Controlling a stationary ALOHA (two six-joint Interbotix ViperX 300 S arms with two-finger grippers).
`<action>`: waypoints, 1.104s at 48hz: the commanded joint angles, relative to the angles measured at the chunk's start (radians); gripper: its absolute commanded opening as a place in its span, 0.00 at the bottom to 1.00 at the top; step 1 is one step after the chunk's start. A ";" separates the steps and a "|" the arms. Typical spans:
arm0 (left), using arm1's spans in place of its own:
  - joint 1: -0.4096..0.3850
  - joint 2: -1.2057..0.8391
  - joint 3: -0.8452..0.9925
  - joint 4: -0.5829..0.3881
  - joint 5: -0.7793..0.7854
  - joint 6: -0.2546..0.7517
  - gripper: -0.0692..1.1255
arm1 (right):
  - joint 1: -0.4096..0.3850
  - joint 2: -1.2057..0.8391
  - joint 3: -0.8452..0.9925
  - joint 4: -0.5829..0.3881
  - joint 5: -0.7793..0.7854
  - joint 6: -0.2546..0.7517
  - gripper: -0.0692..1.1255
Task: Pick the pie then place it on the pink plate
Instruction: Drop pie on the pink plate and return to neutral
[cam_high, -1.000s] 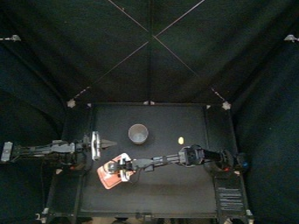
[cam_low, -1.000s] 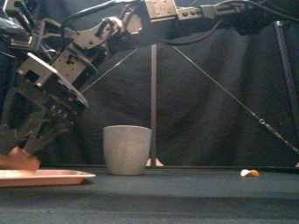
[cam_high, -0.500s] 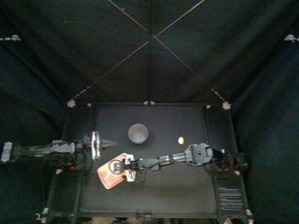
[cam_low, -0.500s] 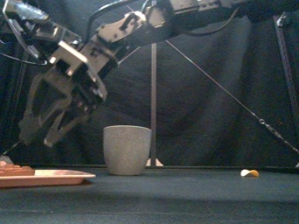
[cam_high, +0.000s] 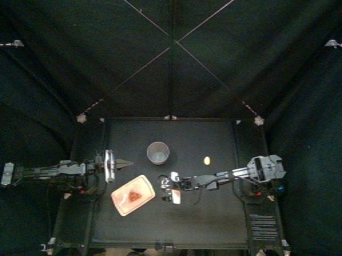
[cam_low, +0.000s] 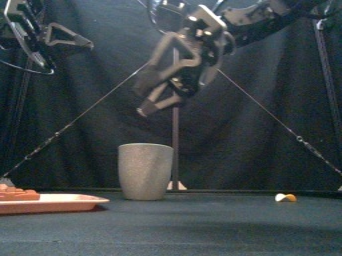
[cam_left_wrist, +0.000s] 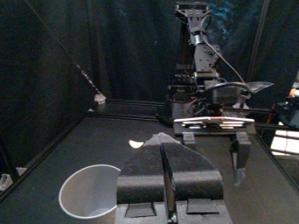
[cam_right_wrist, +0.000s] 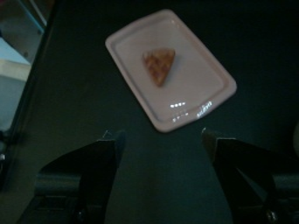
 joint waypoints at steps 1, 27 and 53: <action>0.008 0.002 -0.012 0.000 -0.011 0.002 0.06 | -0.023 -0.114 0.097 0.012 -0.015 0.003 0.90; 0.017 0.003 0.000 0.002 -0.008 0.003 0.06 | -0.114 -0.494 0.403 -0.049 -0.112 0.002 0.90; 0.026 0.002 0.008 0.002 -0.011 0.003 0.06 | -0.179 -0.868 0.675 0.078 -0.127 0.002 0.90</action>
